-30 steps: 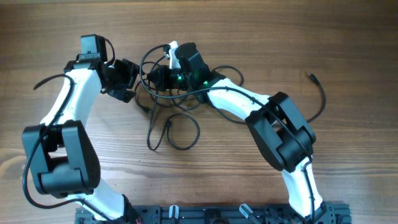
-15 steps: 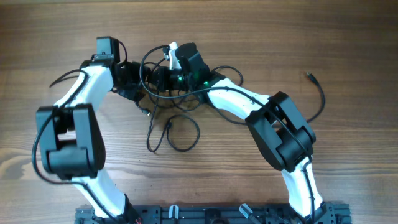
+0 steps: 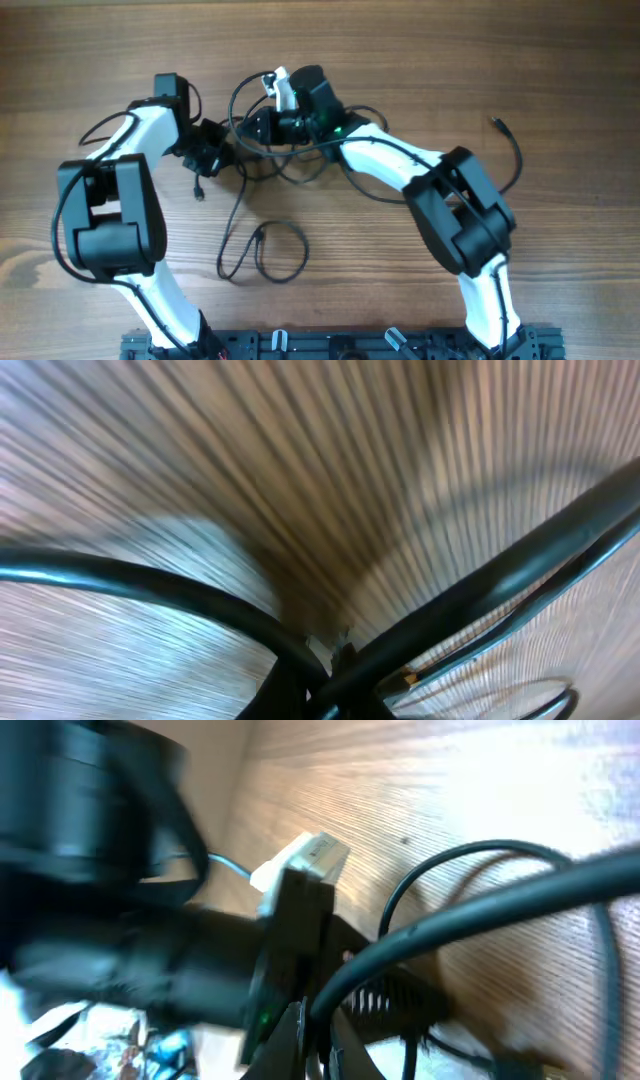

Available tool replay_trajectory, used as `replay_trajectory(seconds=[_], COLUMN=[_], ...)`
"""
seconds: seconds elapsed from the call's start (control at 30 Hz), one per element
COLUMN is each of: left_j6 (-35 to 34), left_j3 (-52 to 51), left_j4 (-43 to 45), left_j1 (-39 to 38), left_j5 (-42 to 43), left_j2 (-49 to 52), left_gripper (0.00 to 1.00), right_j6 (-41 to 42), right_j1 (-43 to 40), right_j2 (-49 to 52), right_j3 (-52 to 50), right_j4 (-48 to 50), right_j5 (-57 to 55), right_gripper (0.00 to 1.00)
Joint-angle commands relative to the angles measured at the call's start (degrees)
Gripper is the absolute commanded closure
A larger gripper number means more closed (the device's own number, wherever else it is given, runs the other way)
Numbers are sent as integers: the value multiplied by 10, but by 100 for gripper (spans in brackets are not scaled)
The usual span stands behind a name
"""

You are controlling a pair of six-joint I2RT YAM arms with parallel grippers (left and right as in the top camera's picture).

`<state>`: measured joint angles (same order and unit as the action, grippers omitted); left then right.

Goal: Untangle cables

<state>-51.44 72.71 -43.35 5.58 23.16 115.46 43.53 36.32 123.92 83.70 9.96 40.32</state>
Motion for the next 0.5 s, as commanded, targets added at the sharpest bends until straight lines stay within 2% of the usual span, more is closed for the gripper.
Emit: replay_trajectory(seconds=[0.0,0.27,0.47], left_j6=[31,30,30], left_j3=[-3,-3,-3], left_j4=[-2,-2,-2], left_j1=[36,63,63], left_j5=[-57,-57,-57], left_j2=[6,6,6], left_gripper=[96,96,96], right_j6=[-41,-137,-193], right_j1=[-24,-68,-104], right_j2=[-99,-214,-261], right_j3=[9,9,9], right_j4=[-22,-175,-267], right_j5=[37,35,30], right_gripper=[96,96,96])
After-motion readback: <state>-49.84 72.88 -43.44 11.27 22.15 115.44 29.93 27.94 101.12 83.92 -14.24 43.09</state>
